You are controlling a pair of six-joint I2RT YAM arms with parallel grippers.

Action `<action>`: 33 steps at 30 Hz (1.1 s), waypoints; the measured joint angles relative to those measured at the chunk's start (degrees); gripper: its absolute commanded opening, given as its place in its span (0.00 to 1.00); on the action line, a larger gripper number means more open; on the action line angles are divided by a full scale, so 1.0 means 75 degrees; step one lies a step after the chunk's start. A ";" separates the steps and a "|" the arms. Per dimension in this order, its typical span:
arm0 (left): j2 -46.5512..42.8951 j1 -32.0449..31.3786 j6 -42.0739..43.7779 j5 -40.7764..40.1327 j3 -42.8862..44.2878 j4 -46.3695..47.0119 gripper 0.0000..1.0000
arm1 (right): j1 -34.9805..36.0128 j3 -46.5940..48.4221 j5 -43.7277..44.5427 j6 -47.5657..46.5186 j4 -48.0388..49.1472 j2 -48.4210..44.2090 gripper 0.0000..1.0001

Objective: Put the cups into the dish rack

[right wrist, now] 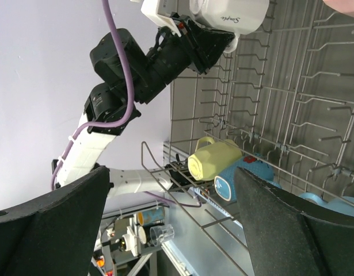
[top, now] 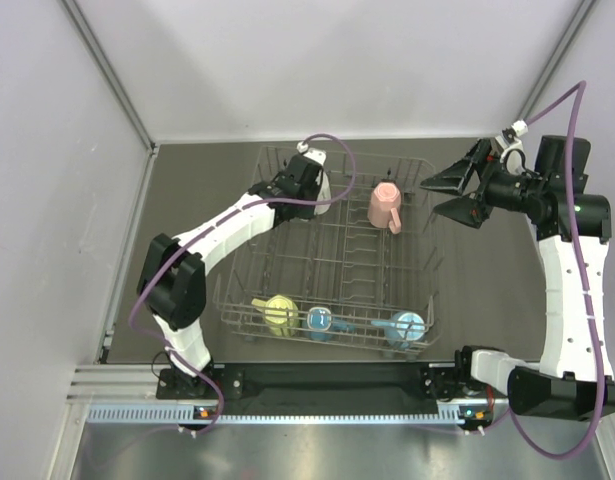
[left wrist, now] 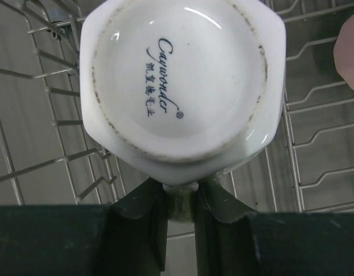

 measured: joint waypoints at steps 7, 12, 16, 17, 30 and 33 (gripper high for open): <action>0.0353 -0.0003 -0.0038 -0.0169 0.0003 0.0020 0.00 | 0.0000 0.0000 -0.0015 -0.0044 0.0000 0.0003 0.88; 0.0659 -0.0006 -0.0341 -0.0300 0.0006 -0.0099 0.00 | 0.0000 0.0000 -0.0017 -0.0050 0.0000 0.0003 0.88; 0.0901 -0.0026 -0.0583 -0.0376 0.0274 -0.0332 0.00 | -0.0003 0.0000 -0.0017 -0.0052 -0.0003 0.0003 0.89; 0.0950 -0.0044 -0.0624 -0.0396 0.0361 -0.0405 0.00 | -0.0003 0.0000 -0.0020 -0.0052 -0.0003 0.0003 0.89; 0.1017 -0.0064 -0.0997 -0.0516 0.0490 -0.0600 0.37 | -0.0029 -0.0009 -0.0020 -0.0050 -0.0006 0.0003 0.89; 0.1017 -0.0058 -0.1052 -0.0697 0.0493 -0.0708 0.46 | -0.0047 -0.0012 -0.0020 -0.0050 -0.0006 0.0003 0.89</action>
